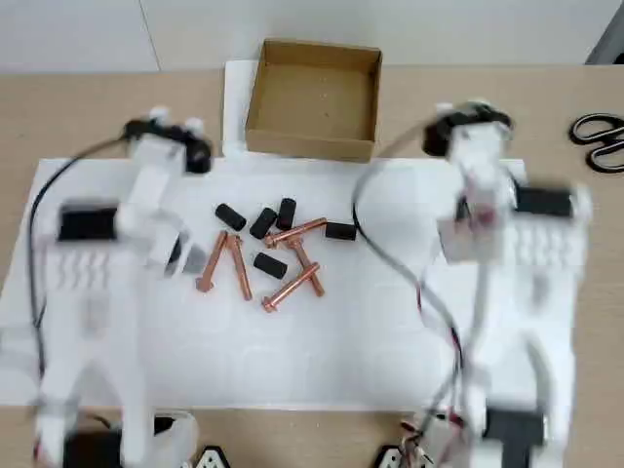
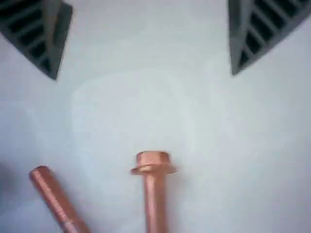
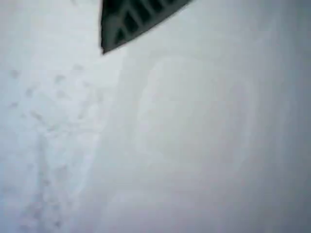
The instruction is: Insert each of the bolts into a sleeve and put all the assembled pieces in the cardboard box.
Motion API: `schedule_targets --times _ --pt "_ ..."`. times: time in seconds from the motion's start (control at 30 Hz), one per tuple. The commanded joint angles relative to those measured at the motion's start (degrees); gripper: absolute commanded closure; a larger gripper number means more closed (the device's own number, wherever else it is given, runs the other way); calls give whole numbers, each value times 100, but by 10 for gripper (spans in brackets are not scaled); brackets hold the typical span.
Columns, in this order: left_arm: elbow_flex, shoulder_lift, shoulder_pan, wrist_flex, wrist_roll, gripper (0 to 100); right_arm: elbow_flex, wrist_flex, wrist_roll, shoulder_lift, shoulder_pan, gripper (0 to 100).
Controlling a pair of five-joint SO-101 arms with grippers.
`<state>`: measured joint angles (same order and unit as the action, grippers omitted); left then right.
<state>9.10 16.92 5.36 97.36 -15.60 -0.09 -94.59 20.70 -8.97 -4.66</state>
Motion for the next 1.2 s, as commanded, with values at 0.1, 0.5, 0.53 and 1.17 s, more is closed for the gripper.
schedule_targets --times 0.1,0.5,0.53,1.17 --pt "-831 -835 -1292 88 -176 778 -1020 -251 1688 1182 1631 800" --pt "-576 -835 -1055 290 -26 778 -677 -303 3596 505 3837 801" --pt "-549 -835 -1020 290 -9 778 -677 -286 3587 479 3820 800" --pt "1112 914 1714 264 -158 778 -1987 681 5433 2738 2237 797"
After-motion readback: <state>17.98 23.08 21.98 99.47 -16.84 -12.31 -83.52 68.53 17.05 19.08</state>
